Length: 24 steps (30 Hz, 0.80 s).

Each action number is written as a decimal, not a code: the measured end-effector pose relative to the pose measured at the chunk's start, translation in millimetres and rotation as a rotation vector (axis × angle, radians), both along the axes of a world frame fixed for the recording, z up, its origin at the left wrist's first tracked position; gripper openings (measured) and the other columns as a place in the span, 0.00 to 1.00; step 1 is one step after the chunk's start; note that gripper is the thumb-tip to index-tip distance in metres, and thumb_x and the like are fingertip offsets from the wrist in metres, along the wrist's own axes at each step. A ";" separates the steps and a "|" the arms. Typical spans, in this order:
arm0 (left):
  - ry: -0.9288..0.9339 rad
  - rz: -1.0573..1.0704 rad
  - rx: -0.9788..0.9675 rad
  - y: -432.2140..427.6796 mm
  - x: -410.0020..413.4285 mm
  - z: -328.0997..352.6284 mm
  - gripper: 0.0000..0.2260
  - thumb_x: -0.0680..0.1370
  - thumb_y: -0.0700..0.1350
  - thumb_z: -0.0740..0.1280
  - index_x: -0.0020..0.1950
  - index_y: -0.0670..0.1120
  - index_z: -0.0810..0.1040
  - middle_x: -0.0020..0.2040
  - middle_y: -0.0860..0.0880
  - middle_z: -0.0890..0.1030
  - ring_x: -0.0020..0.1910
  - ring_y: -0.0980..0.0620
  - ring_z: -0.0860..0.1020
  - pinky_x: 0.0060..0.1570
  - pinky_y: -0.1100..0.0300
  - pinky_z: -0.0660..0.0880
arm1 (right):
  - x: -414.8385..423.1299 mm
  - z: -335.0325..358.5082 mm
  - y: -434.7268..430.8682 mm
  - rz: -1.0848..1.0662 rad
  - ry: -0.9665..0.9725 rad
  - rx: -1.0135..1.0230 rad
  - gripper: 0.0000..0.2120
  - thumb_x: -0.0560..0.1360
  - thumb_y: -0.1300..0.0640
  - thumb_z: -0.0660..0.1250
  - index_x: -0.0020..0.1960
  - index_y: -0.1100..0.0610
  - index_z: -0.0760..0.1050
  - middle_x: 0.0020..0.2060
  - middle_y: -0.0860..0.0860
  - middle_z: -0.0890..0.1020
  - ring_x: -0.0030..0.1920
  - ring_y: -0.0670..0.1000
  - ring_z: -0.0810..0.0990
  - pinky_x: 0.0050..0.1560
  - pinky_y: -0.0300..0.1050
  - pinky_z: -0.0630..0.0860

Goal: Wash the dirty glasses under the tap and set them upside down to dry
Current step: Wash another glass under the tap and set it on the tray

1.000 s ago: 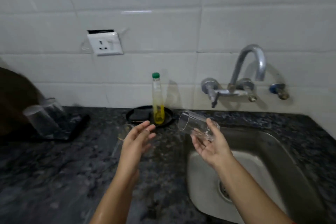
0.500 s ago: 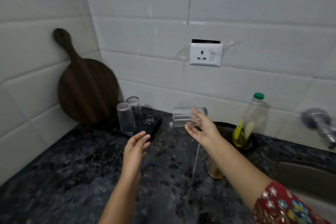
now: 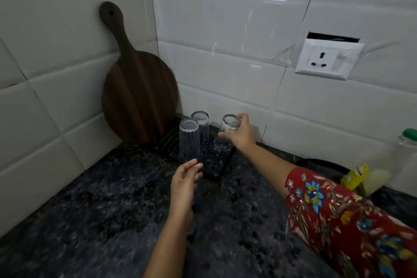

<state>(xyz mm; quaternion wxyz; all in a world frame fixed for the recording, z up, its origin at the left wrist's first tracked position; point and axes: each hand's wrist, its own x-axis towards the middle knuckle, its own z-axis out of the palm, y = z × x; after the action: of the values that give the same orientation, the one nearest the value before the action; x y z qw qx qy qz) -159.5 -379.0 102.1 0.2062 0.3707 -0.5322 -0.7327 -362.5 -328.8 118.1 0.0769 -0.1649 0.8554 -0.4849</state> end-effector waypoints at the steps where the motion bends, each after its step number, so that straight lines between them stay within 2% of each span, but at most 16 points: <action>1: -0.004 -0.002 0.001 -1.6 -1.3 -3.1 0.11 0.80 0.45 0.65 0.62 0.48 0.78 0.56 0.49 0.83 0.52 0.54 0.80 0.51 0.58 0.72 | -1.7 -1.8 -3.8 0.026 0.039 0.055 0.35 0.64 0.55 0.80 0.63 0.57 0.63 0.52 0.51 0.76 0.49 0.51 0.75 0.43 0.41 0.69; 5: -0.022 0.009 0.004 -6.0 -4.8 -14.7 0.11 0.80 0.46 0.65 0.61 0.49 0.78 0.56 0.51 0.83 0.53 0.55 0.80 0.51 0.60 0.73 | -4.1 -7.8 -12.0 0.069 0.126 0.205 0.35 0.64 0.52 0.79 0.63 0.56 0.64 0.54 0.53 0.79 0.45 0.51 0.74 0.40 0.41 0.69; 9: -0.024 0.026 0.032 -6.8 -7.3 -21.1 0.11 0.80 0.46 0.65 0.62 0.48 0.78 0.56 0.51 0.83 0.54 0.54 0.80 0.49 0.61 0.72 | -5.1 -15.0 -15.6 0.083 0.179 0.230 0.36 0.63 0.50 0.79 0.64 0.56 0.65 0.55 0.54 0.80 0.51 0.56 0.79 0.45 0.46 0.75; 15: -0.026 0.024 0.027 -1.7 -9.2 -21.6 0.12 0.80 0.46 0.65 0.63 0.48 0.77 0.57 0.49 0.83 0.55 0.53 0.80 0.49 0.60 0.72 | -6.4 -19.0 -13.3 0.088 0.175 0.190 0.37 0.64 0.52 0.79 0.66 0.57 0.64 0.58 0.55 0.79 0.57 0.56 0.78 0.47 0.40 0.70; 17: -0.019 0.018 0.018 0.4 -9.5 -18.5 0.12 0.81 0.46 0.65 0.64 0.48 0.77 0.57 0.49 0.83 0.55 0.54 0.80 0.47 0.62 0.71 | -5.6 -20.4 -12.6 0.110 0.156 0.201 0.41 0.64 0.53 0.79 0.70 0.57 0.61 0.61 0.56 0.78 0.60 0.57 0.77 0.52 0.41 0.71; 20: 0.005 0.002 0.001 5.5 -8.0 -10.7 0.12 0.81 0.45 0.64 0.64 0.47 0.76 0.57 0.49 0.82 0.54 0.54 0.80 0.45 0.66 0.71 | -2.3 -18.5 -6.2 0.119 -0.003 0.132 0.50 0.64 0.55 0.80 0.75 0.57 0.51 0.68 0.58 0.71 0.67 0.58 0.71 0.64 0.50 0.70; 22: 0.027 -0.001 -0.002 10.7 -7.0 -5.4 0.11 0.81 0.44 0.64 0.63 0.46 0.77 0.57 0.49 0.82 0.54 0.53 0.80 0.46 0.65 0.72 | 7.1 -12.3 6.0 0.076 -0.098 0.043 0.47 0.67 0.55 0.77 0.76 0.56 0.52 0.69 0.57 0.70 0.67 0.57 0.71 0.66 0.52 0.70; 24: 0.052 -0.005 0.005 19.7 -6.6 -0.2 0.09 0.81 0.43 0.64 0.61 0.47 0.77 0.56 0.49 0.83 0.54 0.52 0.80 0.47 0.63 0.74 | 22.8 -0.9 27.8 0.054 -0.172 -0.065 0.36 0.71 0.54 0.74 0.73 0.58 0.60 0.66 0.55 0.73 0.64 0.54 0.74 0.64 0.49 0.71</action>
<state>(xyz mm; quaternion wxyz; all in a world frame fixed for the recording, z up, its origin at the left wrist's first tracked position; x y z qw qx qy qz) -166.1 -359.3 101.9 0.2170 0.3507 -0.5260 -0.7438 -339.6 -301.0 117.2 0.1576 -0.1479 0.8246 -0.5228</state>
